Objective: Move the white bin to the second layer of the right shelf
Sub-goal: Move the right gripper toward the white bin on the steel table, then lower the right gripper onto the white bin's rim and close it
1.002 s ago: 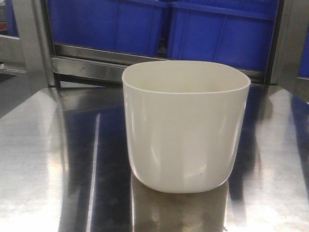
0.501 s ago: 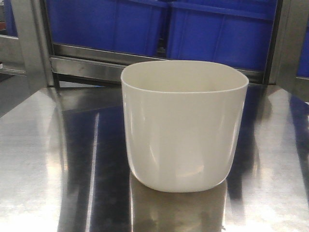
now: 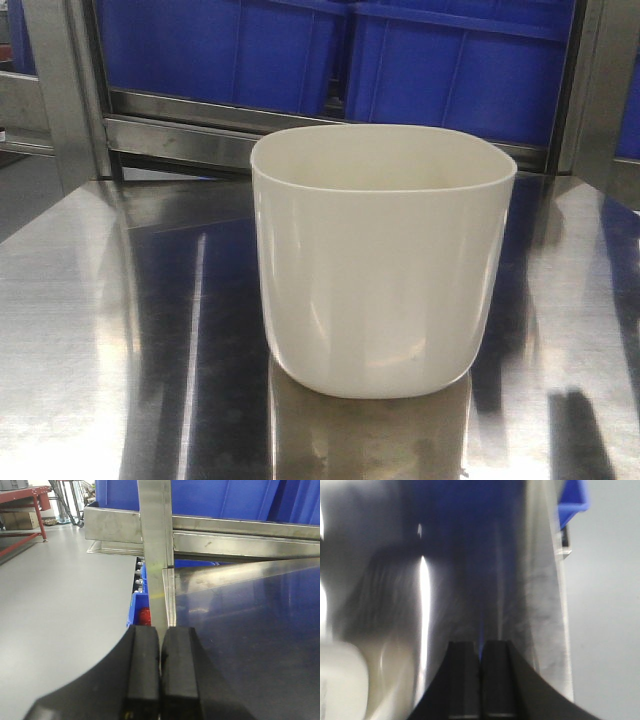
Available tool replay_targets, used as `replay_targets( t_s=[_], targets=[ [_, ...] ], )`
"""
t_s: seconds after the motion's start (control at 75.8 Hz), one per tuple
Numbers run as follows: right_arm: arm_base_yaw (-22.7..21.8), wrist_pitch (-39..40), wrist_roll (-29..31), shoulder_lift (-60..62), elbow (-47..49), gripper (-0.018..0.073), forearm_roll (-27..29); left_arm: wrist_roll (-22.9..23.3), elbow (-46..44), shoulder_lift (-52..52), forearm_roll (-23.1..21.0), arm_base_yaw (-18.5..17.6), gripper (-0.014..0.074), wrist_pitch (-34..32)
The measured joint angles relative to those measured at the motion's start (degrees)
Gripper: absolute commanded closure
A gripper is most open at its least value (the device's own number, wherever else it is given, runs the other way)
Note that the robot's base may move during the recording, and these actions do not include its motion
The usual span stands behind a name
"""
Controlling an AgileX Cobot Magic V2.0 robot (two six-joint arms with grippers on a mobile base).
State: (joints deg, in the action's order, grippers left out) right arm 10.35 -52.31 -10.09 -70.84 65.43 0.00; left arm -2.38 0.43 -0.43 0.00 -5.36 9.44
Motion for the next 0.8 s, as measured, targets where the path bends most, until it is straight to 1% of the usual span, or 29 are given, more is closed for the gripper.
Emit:
replay_targets(
  t_s=[0.026, 0.079, 0.171, 0.224, 0.264, 0.303, 0.356, 0.606, 0.804],
  targets=[
    [0.9, -0.71, 1.08, -0.5, 0.43, 0.0454, 0.0, 0.0, 0.0, 0.0, 0.0, 0.0, 0.0512, 0.0],
    [3.15, -2.16, 2.66, -1.47, 1.02, 0.0379, 0.0, 0.0, 0.0, 0.0, 0.0, 0.0, 0.0512, 0.0],
    [6.3, -3.48, 3.8, -2.12, 1.0, 0.0146, 0.0, 0.0, 0.0, 0.0, 0.0, 0.0, 0.0512, 0.0],
    [7.76, -3.81, 4.06, -2.15, 1.0, 0.0041, 0.0, 0.0, 0.0, 0.0, 0.0, 0.0, 0.0512, 0.0],
    [8.49, -3.93, 4.09, -2.15, 1.12, -0.0017, 0.0, 0.0, 0.0, 0.0, 0.0, 0.0, 0.0512, 0.0],
    [9.09, -4.16, 4.19, -2.25, 1.39, -0.0038, 0.46, 0.0, 0.0, 0.0, 0.0, 0.0, 0.0512, 0.0],
    [9.7, -4.16, 4.19, -2.25, 1.7, -0.0031, 1.46, 0.0, 0.0, 0.0, 0.0, 0.0, 0.0512, 0.0],
    [10.83, -4.21, 4.19, -2.25, 3.32, -0.0031, 9.84, 0.0, 0.0, 0.0, 0.0, 0.0, 0.0512, 0.0],
    [11.7, -4.3, 4.19, -2.47, 3.91, -0.0031, 10.66, 0.0, 0.0, 0.0, 0.0, 0.0, 0.0512, 0.0]
  ],
)
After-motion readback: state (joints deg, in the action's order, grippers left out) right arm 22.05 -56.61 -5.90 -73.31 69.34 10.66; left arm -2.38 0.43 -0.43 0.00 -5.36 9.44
